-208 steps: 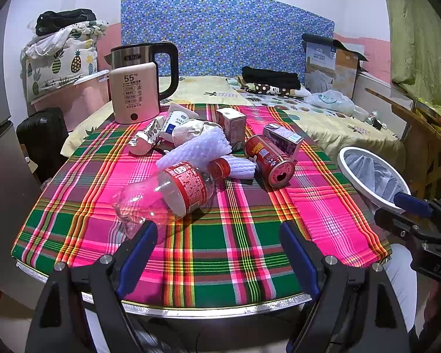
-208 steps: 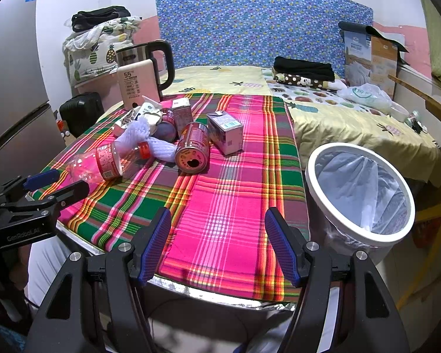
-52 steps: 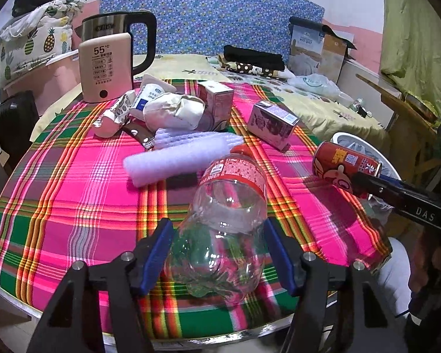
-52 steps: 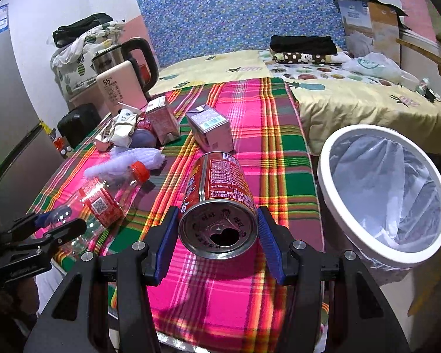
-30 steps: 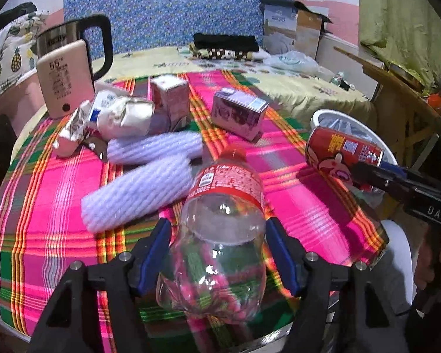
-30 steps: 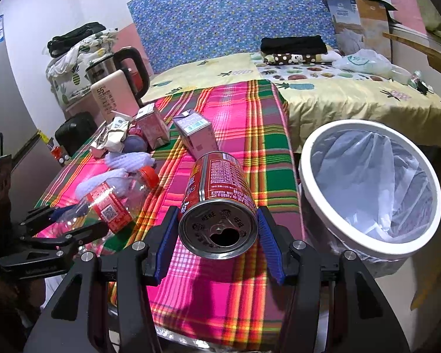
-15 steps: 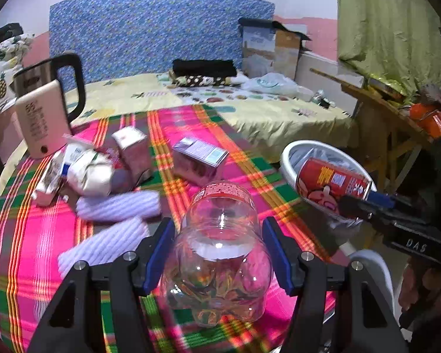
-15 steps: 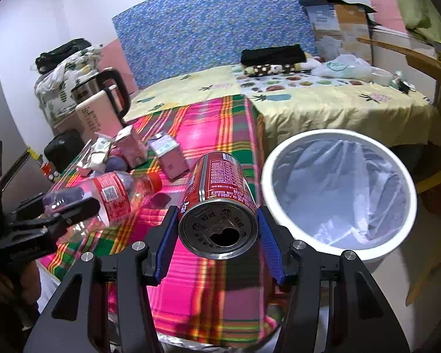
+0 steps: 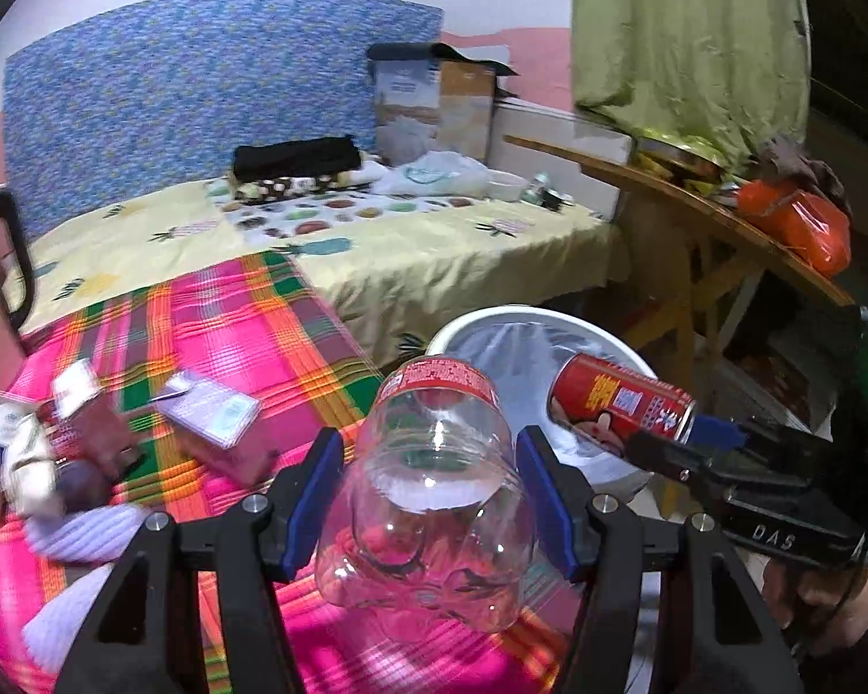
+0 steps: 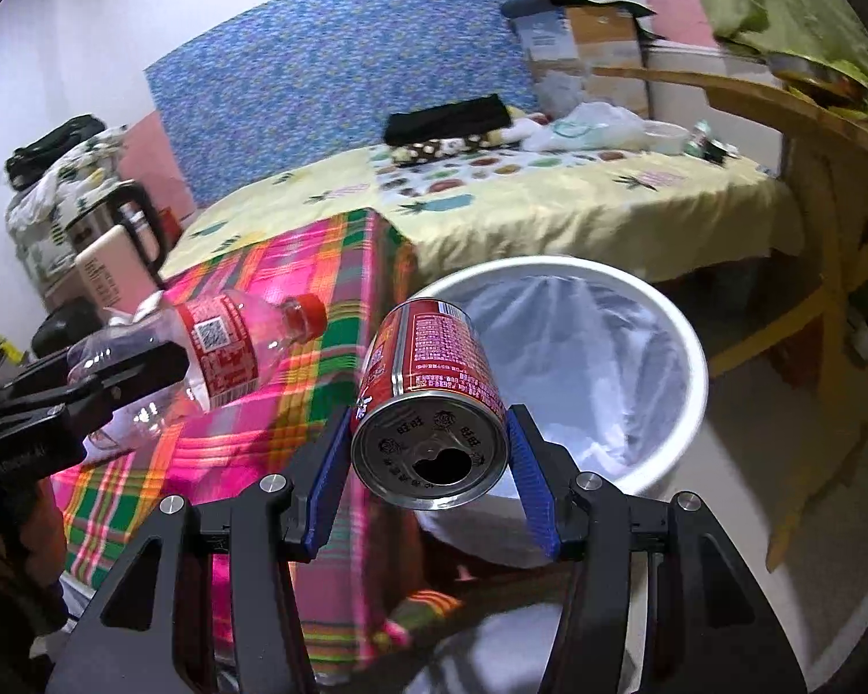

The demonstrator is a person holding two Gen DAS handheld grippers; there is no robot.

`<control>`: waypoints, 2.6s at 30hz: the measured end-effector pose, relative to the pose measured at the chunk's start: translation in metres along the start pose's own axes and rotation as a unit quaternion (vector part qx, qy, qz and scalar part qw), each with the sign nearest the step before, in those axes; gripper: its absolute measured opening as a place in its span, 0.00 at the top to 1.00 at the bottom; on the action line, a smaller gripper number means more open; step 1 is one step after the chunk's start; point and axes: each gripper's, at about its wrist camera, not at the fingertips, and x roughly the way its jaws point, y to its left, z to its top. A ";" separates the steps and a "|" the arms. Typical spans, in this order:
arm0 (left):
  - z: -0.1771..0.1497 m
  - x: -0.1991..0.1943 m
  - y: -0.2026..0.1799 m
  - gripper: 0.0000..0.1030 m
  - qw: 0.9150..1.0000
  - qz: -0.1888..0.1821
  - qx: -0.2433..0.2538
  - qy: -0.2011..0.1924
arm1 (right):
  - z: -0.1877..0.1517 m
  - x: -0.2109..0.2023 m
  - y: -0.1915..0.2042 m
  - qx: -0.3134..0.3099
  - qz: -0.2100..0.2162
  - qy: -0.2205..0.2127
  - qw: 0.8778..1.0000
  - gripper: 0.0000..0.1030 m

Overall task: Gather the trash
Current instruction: 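Carry the bottle and red can over the white bin with both tools, then open both tools to drop the bottle and can into the bin, then grasp the white foam net with the left tool while the right tool grasps the purple carton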

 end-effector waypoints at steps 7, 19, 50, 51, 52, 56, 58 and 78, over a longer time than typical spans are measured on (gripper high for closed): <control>0.007 0.038 -0.020 0.38 0.999 -0.028 0.009 0.027 | 0.000 0.010 -0.019 0.020 -0.028 0.018 0.999 0.47; 0.011 0.074 -0.040 0.37 0.997 -0.051 0.019 0.063 | -0.004 0.018 -0.036 0.025 -0.052 0.046 0.997 0.47; -0.025 0.015 0.011 0.27 0.998 -0.003 -0.050 0.035 | 0.000 0.001 0.005 -0.021 -0.003 0.018 1.000 0.37; -0.028 0.012 0.014 0.27 0.998 0.003 -0.052 0.033 | 0.000 0.002 0.009 -0.025 0.002 0.019 1.000 0.37; -0.031 0.008 0.018 0.27 0.998 0.008 -0.056 0.032 | -0.001 0.003 0.013 -0.028 0.010 0.021 0.999 0.37; -0.040 -0.004 0.033 0.30 0.997 0.033 -0.070 0.028 | -0.003 0.004 0.030 -0.046 0.033 0.024 0.998 0.37; -0.045 -0.009 0.040 0.31 0.996 0.043 -0.077 0.026 | -0.004 0.004 0.036 -0.053 0.042 0.025 0.997 0.37; -0.078 -0.063 0.106 0.31 0.985 0.136 -0.106 0.010 | -0.009 0.020 0.095 -0.108 0.114 0.050 0.986 0.37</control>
